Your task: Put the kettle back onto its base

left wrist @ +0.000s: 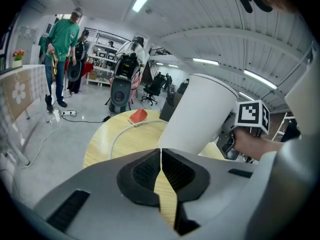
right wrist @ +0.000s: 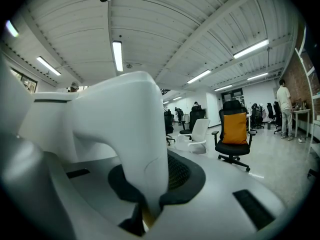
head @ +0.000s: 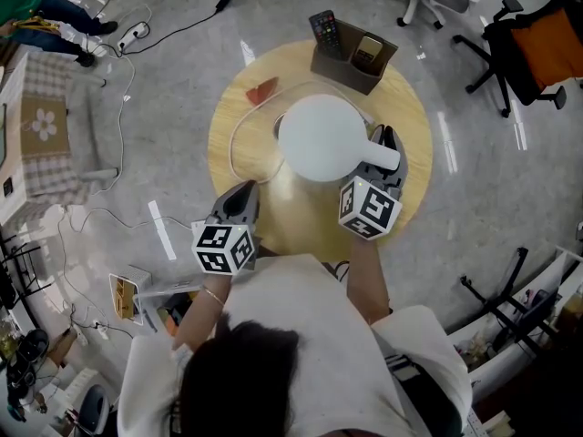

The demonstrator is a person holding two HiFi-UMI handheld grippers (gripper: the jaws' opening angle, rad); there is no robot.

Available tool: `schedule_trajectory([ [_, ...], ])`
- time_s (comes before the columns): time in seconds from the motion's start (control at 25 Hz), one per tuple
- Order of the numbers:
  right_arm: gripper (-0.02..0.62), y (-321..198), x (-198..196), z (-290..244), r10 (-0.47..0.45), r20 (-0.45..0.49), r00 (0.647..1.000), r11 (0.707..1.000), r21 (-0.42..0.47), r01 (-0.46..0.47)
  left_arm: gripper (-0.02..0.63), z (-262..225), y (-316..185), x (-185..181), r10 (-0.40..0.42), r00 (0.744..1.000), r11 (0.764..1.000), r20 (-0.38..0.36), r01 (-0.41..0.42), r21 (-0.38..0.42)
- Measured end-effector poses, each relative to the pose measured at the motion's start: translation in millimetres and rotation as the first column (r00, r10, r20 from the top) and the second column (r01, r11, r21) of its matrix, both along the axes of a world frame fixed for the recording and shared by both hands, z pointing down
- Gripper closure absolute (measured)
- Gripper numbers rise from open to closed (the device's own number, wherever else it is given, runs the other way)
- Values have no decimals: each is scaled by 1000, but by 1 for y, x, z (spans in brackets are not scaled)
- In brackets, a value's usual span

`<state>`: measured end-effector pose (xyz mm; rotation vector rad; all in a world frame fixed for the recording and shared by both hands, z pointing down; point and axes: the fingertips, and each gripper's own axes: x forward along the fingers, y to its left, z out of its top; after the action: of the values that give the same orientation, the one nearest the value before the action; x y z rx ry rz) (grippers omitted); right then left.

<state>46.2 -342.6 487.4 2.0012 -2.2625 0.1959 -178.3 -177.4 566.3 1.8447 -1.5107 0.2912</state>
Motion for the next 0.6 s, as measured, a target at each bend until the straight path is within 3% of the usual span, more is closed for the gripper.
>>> schedule_trajectory([
  [0.44, 548, 2, -7, 2, -65, 12, 998, 998, -15, 65, 574, -5, 1, 10, 23, 1000, 1000, -12, -23, 17],
  [0.6, 513, 2, -6, 6, -70, 29, 997, 996, -50, 72, 574, -6, 4, 13, 21, 1000, 1000, -17, -21, 19],
])
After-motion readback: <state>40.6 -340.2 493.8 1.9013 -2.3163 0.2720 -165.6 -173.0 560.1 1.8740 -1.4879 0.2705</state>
